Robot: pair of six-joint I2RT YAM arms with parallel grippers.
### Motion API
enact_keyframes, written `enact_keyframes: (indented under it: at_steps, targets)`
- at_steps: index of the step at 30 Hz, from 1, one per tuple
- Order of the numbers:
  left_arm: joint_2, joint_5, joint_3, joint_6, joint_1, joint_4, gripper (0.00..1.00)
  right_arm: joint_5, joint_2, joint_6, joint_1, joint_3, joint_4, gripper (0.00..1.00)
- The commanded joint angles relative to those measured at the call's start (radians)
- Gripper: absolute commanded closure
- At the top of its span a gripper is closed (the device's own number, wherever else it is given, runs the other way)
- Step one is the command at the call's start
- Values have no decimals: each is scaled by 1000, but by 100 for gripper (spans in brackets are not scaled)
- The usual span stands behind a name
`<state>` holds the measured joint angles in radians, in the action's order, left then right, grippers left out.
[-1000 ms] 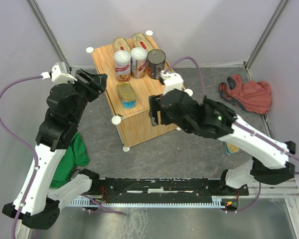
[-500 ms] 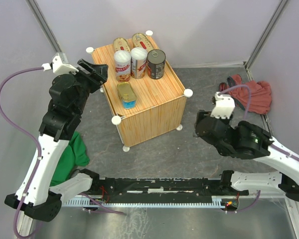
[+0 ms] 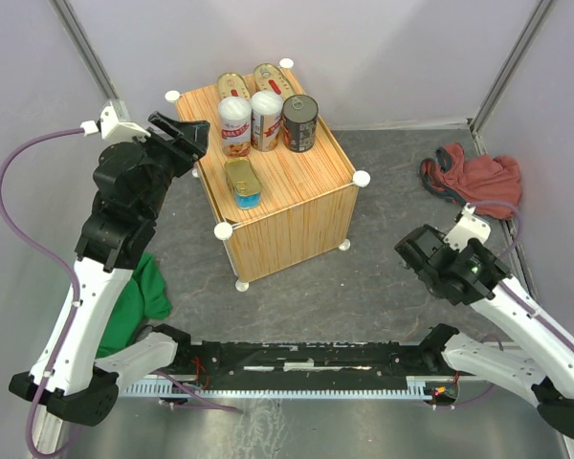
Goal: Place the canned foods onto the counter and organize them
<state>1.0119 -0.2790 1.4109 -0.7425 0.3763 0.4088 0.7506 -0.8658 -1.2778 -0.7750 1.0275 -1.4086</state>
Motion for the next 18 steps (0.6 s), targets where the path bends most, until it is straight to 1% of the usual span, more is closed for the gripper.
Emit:
enact_keyframes:
  at_steps: [1, 5, 10, 13, 18]
  targets:
    - [-16, 20, -6, -41, -5, -47, 28, -71, -40, -68, 123, -18, 26, 0]
    - [-25, 28, -13, -56, -5, -47, 28, -160, -88, -14, 289, -44, 95, 1]
    - [-33, 30, -10, -60, -6, -44, 28, -344, -159, 27, 535, -70, 176, 1]
    - [-32, 29, -10, -60, -6, -41, 28, -395, -170, -15, 620, -67, 199, 0]
    - [-25, 36, -9, -65, -5, -42, 29, -389, -176, -161, 700, -45, 191, 1]
